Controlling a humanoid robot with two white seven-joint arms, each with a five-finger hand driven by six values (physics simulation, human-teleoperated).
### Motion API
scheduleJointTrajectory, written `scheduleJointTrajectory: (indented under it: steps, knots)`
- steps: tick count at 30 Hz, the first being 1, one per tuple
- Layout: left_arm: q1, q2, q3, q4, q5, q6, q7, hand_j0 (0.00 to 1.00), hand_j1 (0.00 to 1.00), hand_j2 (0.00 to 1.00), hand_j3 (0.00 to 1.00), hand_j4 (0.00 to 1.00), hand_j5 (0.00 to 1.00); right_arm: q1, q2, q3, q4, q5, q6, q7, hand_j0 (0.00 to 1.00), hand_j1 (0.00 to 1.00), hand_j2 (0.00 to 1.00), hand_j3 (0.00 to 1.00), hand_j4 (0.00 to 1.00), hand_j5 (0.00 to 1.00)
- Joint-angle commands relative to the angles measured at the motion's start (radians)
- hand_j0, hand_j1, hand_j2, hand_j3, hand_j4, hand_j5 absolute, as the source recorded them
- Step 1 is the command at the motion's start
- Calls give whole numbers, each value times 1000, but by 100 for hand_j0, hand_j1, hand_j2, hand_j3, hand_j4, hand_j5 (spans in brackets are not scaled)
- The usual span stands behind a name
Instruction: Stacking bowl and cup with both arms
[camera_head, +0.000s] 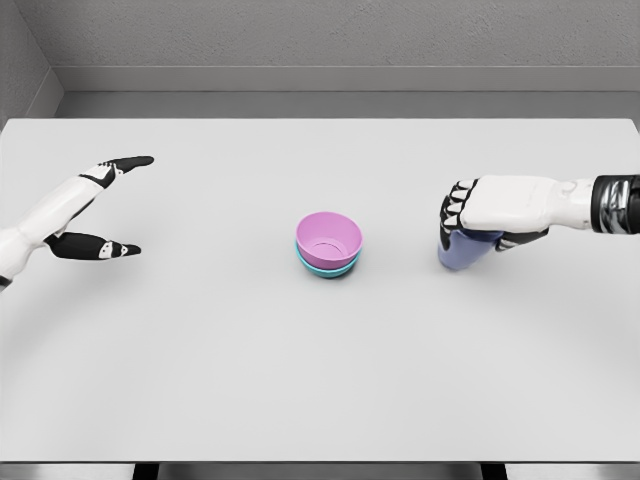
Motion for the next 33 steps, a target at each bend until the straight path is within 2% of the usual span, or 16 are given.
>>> scheduleJointTrajectory:
  steps: [1, 27, 33]
  knots:
    - [0, 0, 0, 0, 8, 2, 0, 100, 100, 100, 100, 100, 100, 0, 0, -1, 0, -5, 3, -1, 51, 51, 51, 51, 51, 51]
    - [0, -1, 0, 0, 8, 2, 0, 100, 100, 100, 100, 100, 100, -49, 55, -22, -5, -37, 3, -1, 48, 48, 48, 48, 48, 48]
    - [0, -1, 0, 1, 8, 2, 0, 100, 100, 100, 100, 100, 100, -51, 58, -22, -55, -91, 3, -1, 48, 48, 48, 48, 48, 48]
